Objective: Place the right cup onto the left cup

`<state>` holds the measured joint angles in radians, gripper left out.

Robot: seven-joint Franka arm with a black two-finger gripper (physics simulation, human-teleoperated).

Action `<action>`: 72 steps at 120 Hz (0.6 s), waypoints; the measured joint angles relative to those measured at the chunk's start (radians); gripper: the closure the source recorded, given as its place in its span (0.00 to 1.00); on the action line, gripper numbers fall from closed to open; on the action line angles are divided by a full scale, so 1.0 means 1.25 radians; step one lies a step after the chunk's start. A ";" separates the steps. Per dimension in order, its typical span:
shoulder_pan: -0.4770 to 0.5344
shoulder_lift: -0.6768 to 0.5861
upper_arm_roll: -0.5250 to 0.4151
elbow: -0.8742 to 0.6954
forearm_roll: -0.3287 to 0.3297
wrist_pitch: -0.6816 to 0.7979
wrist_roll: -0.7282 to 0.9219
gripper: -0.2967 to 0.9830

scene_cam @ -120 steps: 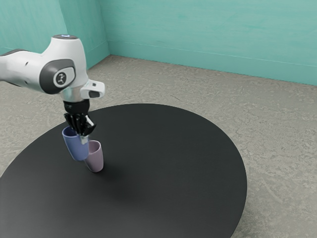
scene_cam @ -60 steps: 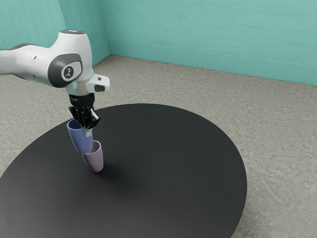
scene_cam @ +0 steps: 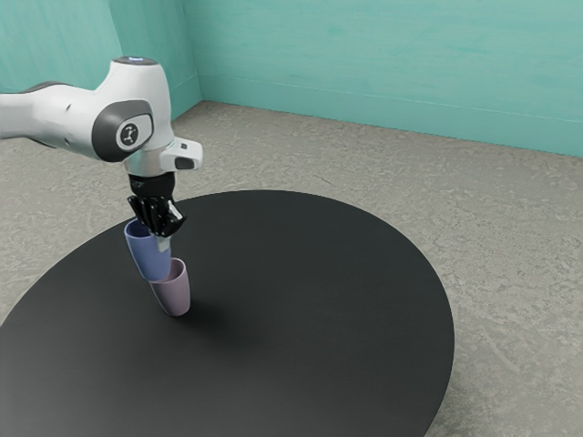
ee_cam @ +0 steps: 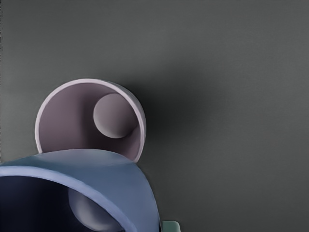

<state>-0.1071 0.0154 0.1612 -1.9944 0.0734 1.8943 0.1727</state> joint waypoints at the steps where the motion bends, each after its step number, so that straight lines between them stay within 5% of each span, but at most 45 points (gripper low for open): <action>1: 0.000 0.000 0.001 0.000 0.000 0.000 0.000 0.84; 72: 0.060 0.055 0.014 0.083 0.000 -0.027 0.016 0.84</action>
<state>-0.0315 0.0838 0.1788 -1.8910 0.0733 1.8604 0.1925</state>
